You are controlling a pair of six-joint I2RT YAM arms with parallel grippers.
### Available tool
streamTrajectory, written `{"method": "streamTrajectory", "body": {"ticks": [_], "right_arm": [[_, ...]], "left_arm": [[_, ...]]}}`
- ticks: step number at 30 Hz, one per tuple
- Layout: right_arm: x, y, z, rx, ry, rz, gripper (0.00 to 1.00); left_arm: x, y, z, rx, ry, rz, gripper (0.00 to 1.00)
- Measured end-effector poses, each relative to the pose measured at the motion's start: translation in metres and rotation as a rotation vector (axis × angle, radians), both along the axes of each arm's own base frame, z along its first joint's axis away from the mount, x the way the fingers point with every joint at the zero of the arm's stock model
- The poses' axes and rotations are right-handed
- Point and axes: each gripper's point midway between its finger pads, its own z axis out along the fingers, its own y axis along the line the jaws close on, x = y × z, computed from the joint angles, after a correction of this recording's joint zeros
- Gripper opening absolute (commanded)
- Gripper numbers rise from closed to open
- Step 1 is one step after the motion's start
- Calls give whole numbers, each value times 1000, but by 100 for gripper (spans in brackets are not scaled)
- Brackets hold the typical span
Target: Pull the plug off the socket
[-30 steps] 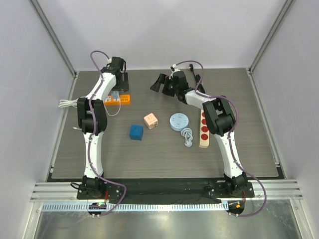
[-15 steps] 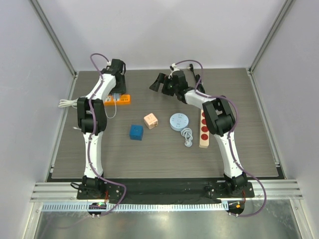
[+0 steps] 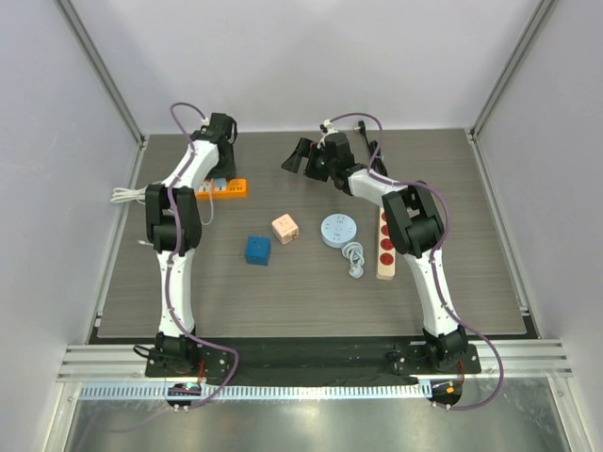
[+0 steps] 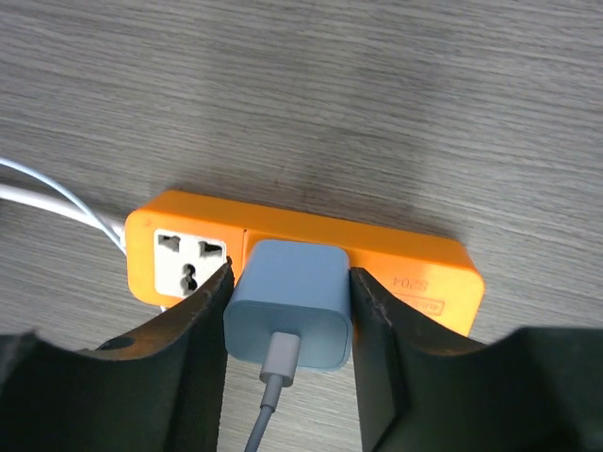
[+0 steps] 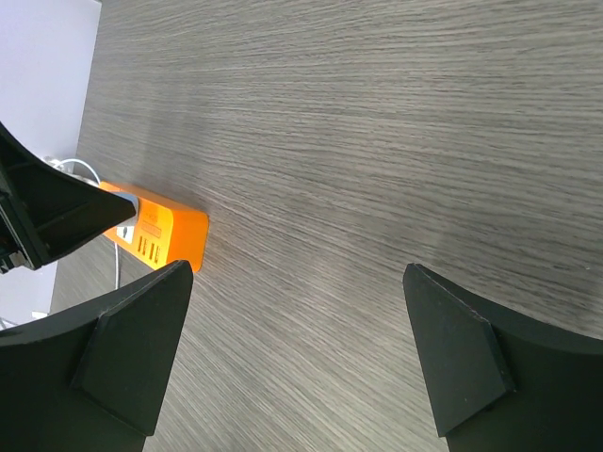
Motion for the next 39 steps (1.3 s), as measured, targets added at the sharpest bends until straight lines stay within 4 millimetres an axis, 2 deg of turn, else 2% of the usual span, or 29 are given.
{"method": "streamTrajectory", "body": {"ticks": [5,7,8,13,18,22,27,31,35,39], "right_arm": [[0,3,1,4,0,10,100],[-1,7,2,11,0,26,100],[-1,10,2,17,-1,39,100],[-7,34,0,66,0,135,100],[-25,66,-4,115,12,250,100],[-42,83,-1,166,30,319,99],[-57,103,13,260,32,402,97],[-59,108,14,287,36,426,97],[-56,106,11,279,37,414,97],[-48,96,6,270,39,383,97]], "left_arm": [[0,0,1,-9,-1,0,13],[0,-1,1,-13,-2,-3,7],[0,-1,1,-16,-3,-4,0],[-10,-7,2,-51,1,-23,0],[-24,-12,7,-84,-5,-42,0],[-25,-17,26,-117,-52,-52,0],[-17,-28,57,-173,-143,-67,0],[-15,-35,73,-210,-187,-69,0],[-23,-38,88,-237,-211,-69,0],[-35,-42,118,-278,-260,-73,0]]}}
